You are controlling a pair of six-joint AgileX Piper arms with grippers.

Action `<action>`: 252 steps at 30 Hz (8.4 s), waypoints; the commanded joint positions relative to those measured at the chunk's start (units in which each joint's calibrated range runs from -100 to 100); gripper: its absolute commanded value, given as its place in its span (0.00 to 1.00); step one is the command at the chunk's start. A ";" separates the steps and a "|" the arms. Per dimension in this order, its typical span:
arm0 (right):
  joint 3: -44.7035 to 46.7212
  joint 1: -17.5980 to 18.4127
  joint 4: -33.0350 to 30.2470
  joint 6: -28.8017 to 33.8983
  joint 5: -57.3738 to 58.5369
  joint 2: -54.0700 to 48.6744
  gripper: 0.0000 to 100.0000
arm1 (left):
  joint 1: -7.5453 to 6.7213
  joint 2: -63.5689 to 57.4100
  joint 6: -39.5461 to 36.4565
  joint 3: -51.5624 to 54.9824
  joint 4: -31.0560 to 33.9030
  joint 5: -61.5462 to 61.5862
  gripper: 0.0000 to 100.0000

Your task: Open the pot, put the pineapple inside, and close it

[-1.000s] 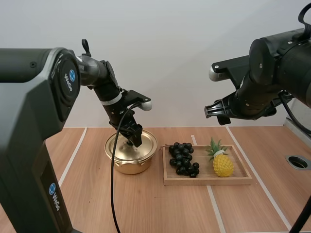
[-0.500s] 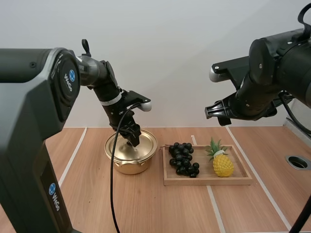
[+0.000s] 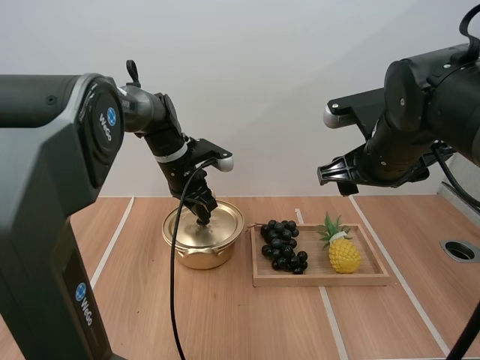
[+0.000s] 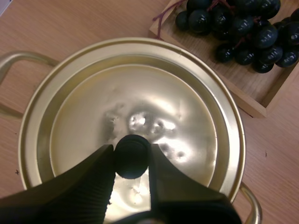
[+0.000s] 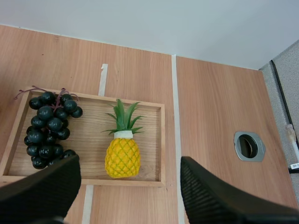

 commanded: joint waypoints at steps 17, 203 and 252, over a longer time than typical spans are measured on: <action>-0.58 -0.14 -1.18 0.18 1.03 -0.39 1.00 | -0.22 -9.12 -2.42 -19.76 -0.63 8.26 0.00; -10.20 -0.14 3.14 -4.54 -17.28 24.18 0.00 | -0.15 -35.34 -13.72 -76.03 -8.93 -55.21 0.00; -22.67 11.52 43.09 -49.49 -7.18 47.15 0.00 | -0.15 -36.14 -8.19 -76.03 -6.18 -48.45 0.00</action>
